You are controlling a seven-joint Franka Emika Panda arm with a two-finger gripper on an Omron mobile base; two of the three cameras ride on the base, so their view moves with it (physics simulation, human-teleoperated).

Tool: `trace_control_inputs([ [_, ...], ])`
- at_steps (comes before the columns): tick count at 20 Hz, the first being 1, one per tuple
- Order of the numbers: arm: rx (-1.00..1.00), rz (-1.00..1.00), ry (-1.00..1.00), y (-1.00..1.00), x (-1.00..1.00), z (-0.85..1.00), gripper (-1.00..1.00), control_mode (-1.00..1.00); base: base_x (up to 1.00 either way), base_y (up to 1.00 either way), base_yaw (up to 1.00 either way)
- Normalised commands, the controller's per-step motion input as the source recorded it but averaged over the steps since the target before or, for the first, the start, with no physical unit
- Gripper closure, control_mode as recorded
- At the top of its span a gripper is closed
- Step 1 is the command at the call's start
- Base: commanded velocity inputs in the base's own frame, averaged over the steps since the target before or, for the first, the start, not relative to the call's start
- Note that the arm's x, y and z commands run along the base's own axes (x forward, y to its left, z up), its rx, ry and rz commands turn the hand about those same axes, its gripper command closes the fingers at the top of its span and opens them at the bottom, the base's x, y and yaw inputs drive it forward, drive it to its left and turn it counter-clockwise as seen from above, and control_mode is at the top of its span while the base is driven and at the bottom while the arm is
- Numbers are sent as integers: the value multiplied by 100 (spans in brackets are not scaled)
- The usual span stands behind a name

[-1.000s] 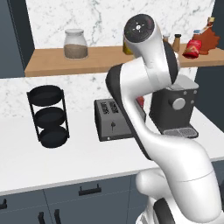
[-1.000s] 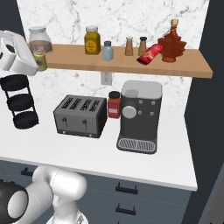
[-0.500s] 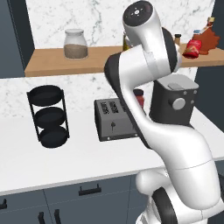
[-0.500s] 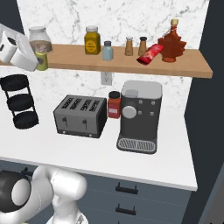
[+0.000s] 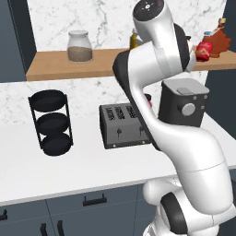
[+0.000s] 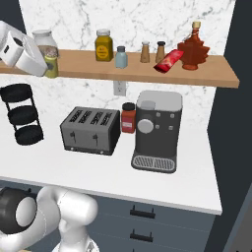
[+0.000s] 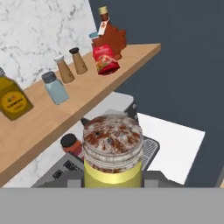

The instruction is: Put the shaker and condiment bottle from the counter next to their counterparts in the cabinet.

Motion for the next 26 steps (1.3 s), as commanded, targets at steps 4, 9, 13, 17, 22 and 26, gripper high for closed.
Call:
trace_control_inputs([
  [4, -2, 0, 2, -11, 8, 0, 100, -100, 0, 0, 0],
  [9, -1, 0, 5, -10, 12, 0, 100, -100, 0, 0, 0],
  [13, -2, 0, 16, -1, 33, 1, 100, -100, 0, 0, 0],
  [17, -5, 0, 14, 0, 44, 0, 100, -100, 0, 0, 0],
  [22, -4, 0, 7, -7, 42, 0, 100, -100, 0, 0, 0],
  [26, -4, 0, 0, -11, 12, 0, 100, -100, 0, 0, 0],
])
